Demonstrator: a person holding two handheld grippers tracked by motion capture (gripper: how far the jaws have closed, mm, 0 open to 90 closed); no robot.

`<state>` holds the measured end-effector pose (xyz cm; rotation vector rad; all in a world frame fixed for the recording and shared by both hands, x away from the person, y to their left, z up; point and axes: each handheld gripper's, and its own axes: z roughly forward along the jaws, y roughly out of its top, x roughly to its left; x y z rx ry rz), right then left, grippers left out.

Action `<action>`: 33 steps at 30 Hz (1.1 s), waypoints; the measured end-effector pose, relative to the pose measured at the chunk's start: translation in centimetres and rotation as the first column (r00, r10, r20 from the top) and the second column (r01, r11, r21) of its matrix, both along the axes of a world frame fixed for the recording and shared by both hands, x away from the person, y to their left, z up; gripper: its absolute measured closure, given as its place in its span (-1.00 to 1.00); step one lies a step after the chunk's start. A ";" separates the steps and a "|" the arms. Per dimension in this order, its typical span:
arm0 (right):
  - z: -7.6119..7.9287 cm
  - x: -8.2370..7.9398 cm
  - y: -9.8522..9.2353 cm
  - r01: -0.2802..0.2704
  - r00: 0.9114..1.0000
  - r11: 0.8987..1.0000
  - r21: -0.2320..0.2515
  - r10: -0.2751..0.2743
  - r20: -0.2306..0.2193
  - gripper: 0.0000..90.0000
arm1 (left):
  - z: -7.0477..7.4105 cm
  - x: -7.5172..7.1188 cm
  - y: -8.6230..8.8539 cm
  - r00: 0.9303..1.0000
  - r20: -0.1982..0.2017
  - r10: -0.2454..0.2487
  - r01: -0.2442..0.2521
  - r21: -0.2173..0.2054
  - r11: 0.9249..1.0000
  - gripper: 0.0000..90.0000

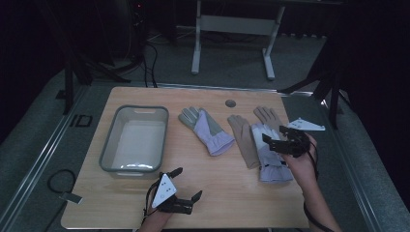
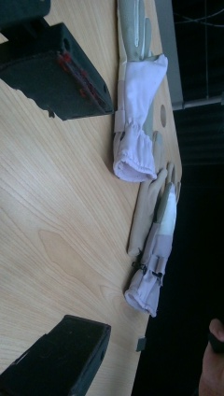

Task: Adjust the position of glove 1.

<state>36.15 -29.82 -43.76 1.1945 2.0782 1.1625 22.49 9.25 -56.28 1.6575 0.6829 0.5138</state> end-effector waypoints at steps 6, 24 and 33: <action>0.1 1.6 1.6 -0.056 0.998 0.998 0.008 0.056 -0.014 -0.55 | 0.0 0.0 0.1 1.000 -0.001 -0.002 0.002 -0.002 1.000 -1.00; -0.6 4.8 6.9 -0.171 0.985 0.985 -0.020 0.170 -0.020 -0.37 | 0.0 0.0 0.1 1.000 -0.001 -0.005 0.005 -0.005 1.000 -1.00; -2.0 7.5 9.8 -0.242 0.969 0.970 -0.031 0.240 -0.065 -0.36 | 0.0 0.0 0.1 1.000 -0.003 -0.006 0.006 -0.008 1.000 -1.00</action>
